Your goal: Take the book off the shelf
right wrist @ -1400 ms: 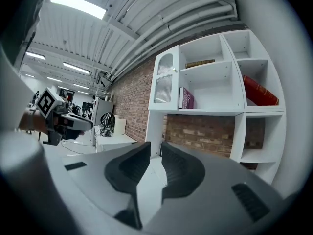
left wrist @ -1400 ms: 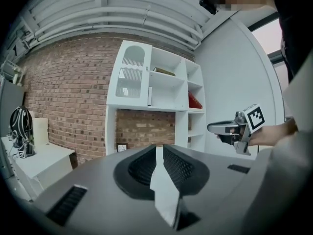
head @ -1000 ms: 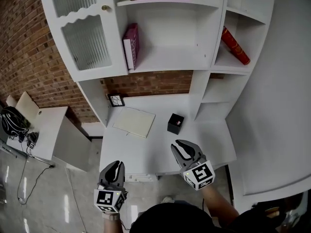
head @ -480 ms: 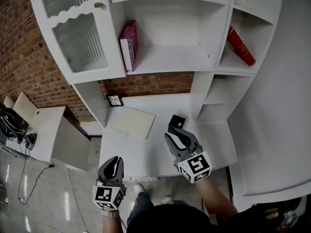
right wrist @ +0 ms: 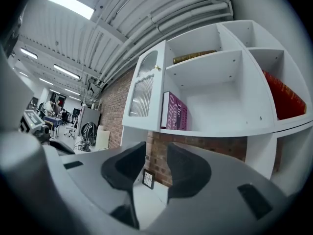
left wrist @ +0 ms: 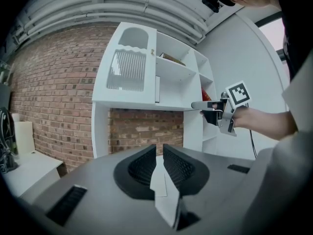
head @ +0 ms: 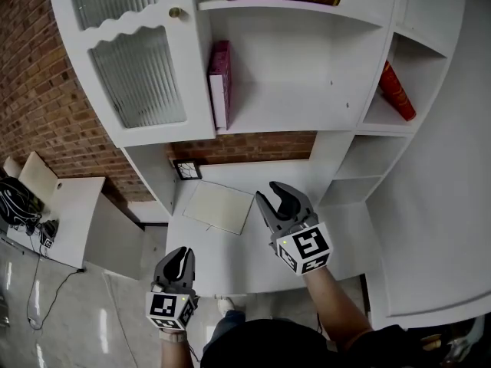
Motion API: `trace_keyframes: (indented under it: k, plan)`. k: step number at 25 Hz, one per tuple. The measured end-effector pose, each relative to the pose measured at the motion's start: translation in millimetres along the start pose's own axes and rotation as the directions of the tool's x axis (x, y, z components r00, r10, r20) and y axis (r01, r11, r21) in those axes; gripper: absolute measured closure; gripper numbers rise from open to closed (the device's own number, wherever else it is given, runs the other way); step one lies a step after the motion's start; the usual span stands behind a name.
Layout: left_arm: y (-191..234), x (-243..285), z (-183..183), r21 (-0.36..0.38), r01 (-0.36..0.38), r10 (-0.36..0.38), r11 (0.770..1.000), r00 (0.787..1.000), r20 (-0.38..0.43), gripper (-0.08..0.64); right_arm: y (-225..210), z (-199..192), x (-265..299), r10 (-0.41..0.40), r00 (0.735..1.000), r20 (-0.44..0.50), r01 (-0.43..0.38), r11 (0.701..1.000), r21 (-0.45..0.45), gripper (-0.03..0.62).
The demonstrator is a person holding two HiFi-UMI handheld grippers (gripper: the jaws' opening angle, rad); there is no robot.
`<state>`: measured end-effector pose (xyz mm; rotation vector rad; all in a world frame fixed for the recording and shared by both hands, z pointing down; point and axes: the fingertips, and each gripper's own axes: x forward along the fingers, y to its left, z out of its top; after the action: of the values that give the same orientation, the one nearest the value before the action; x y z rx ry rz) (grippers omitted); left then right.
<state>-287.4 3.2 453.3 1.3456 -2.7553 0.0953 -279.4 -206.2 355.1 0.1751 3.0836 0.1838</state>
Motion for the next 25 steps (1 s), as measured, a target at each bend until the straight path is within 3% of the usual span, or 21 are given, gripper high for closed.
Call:
trace_keyframes:
  k: [13, 25]
  plan:
    - [67.3, 48.5, 2.8, 0.015, 0.065, -0.065, 0.998, 0.998, -0.012, 0.509, -15.1, 33.1, 109.4, -0.078, 0.996, 0.033, 0.08, 0.995, -0.057, 0.439]
    - [96.7, 76.2, -0.8, 0.019, 0.108, -0.108, 0.994, 0.994, -0.023, 0.509, -27.9, 49.6, 163.0, -0.139, 0.989, 0.044, 0.142, 0.986, -0.088, 0.428]
